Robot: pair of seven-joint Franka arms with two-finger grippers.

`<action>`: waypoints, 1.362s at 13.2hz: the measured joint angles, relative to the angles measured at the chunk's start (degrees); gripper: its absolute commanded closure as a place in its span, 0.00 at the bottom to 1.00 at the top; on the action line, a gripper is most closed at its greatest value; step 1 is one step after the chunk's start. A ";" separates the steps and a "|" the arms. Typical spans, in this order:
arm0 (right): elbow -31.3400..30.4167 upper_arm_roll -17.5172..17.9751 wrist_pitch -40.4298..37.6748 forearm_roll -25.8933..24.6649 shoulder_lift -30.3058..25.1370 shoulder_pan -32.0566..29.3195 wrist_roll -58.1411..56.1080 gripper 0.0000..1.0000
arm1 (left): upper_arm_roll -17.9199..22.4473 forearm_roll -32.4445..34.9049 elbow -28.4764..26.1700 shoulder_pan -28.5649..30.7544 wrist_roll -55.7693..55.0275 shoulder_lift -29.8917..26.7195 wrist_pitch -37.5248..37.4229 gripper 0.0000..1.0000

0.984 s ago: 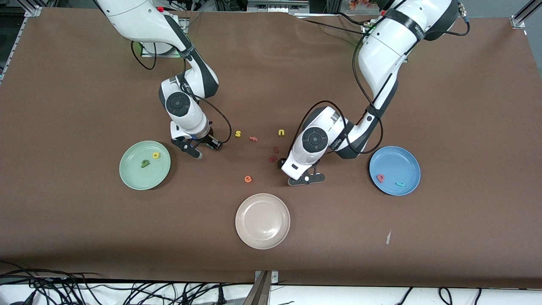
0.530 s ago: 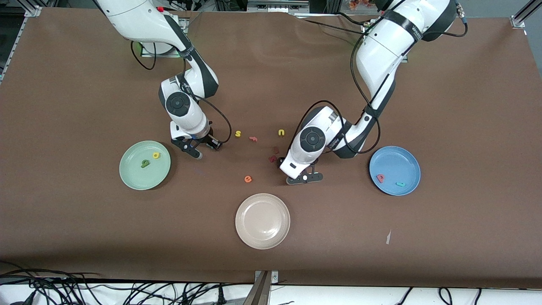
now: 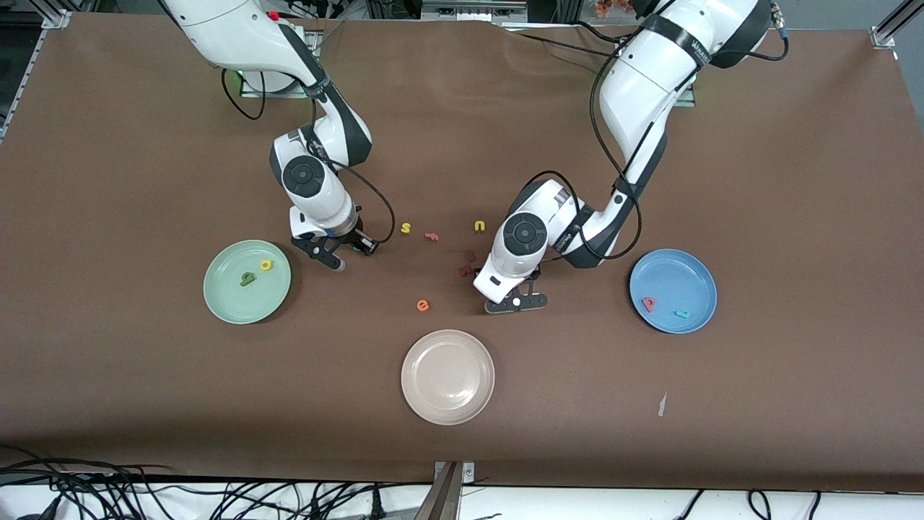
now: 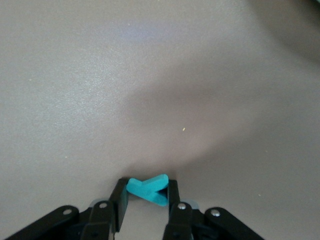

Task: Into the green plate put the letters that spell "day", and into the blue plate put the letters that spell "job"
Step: 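Carry the cyan y to the green plate while the left gripper grasps the blue o, then release the y and retract the right gripper while the left gripper carries the o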

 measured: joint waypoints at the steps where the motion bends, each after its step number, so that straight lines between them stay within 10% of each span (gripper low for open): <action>1: 0.00 0.00 0.00 -0.02 -0.01 0.00 -0.01 0.66 | 0.11 0.00 0.07 -0.08 -0.01 -0.01 0.00 0.28; 18: -0.01 -2.25 -11.99 -0.66 -9.79 -20.34 -39.23 0.63 | 2.36 0.01 1.44 -2.58 -0.04 0.00 0.00 0.52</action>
